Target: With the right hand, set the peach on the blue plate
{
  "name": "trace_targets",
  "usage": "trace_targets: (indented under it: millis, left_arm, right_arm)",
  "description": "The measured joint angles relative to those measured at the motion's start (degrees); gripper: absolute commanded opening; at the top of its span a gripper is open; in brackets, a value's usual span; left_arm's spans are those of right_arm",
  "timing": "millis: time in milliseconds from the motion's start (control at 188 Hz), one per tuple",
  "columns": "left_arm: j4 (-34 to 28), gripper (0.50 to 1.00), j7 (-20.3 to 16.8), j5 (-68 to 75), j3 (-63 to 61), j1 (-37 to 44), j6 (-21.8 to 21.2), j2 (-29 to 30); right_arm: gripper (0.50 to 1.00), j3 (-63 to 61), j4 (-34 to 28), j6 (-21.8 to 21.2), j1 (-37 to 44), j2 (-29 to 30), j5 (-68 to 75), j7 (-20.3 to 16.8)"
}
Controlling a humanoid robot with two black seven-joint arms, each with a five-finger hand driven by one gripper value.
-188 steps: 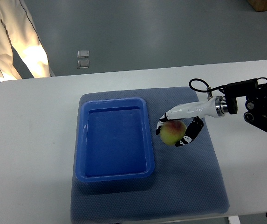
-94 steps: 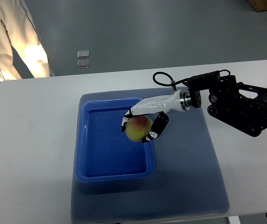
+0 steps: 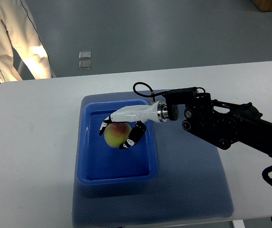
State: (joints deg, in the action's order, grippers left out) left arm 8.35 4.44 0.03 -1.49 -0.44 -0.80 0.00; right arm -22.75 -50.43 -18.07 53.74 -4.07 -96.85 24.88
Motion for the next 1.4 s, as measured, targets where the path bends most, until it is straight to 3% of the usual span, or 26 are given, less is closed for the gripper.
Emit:
trace_targets:
  millis: [90, 739, 1026, 1398]
  left_arm:
    - [0.0, 1.0, 0.0, 0.0, 0.0, 0.0, 0.0, 0.0]
    - [0.0, 1.0, -0.03, -0.02, 0.0, 0.0, 0.03, 0.0]
    - [0.0, 1.0, 0.01, -0.02, 0.09, 0.01, 0.03, 0.0]
    - [0.0, 1.0, 0.0, 0.0, 0.09, -0.01, 0.02, 0.0]
  right_arm:
    - [0.895, 0.0, 0.09, 1.5, -0.72, 0.1, 0.18, -0.01]
    - [0.928, -4.7, 0.06, 1.67, -1.83, -2.36, 9.23, 0.17]
    - [0.928, -10.56, 2.33, 2.85, -3.92, -4.42, 29.2, 0.17]
    - [0.928, -15.43, 7.55, 10.43, -8.93, -3.99, 56.79, 0.18]
